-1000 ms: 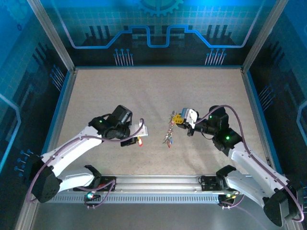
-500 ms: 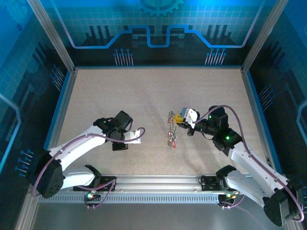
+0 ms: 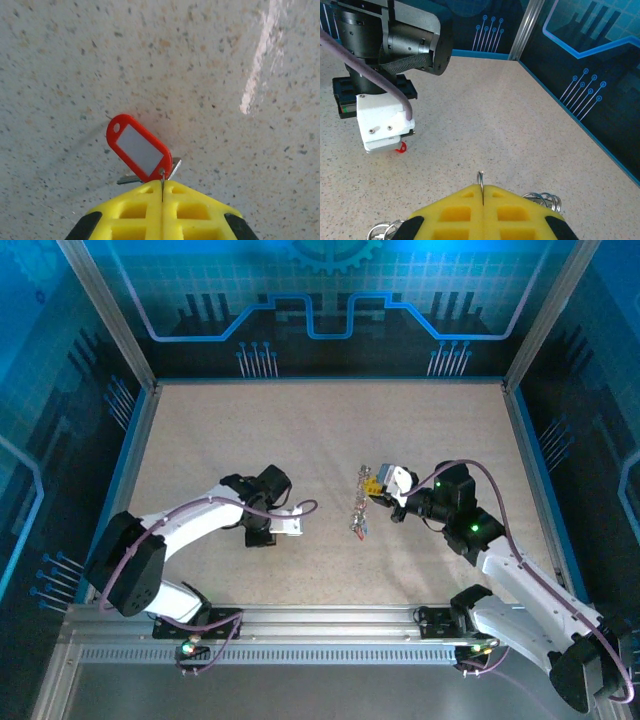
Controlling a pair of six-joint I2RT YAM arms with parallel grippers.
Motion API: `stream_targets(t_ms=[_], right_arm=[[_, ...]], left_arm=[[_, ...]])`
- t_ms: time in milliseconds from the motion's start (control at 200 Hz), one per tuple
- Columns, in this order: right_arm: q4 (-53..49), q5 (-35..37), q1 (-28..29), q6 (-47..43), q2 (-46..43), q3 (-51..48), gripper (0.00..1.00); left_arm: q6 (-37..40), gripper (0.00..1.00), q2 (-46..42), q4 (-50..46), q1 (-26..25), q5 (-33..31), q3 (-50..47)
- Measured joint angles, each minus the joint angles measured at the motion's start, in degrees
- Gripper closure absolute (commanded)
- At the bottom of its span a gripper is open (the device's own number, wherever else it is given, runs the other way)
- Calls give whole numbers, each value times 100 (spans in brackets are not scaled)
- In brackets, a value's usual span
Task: Put the keys on the keyring
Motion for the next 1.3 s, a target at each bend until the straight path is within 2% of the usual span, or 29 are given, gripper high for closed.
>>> stream_targets(t_ms=[320,575,875,1126,1301], right_arm=[[-35,55,2,-20,-2,0,100],[-114,96,4,-63,-81,0,100],[-114,96,4,-61,-83,0,100],[-127,96,4,-61,-96,0,100],[-131,96,4,-61,-129,0,100]], left_arm=[[-92,100,374,326,-9,212,160],[-142,100,59,269,-11,190,160],[4,100,-883,-483,-11,37,-33],[68,100,-905,-1073,-85,-52,-109],[70,100,-758,-1250,-140,-363,-111]])
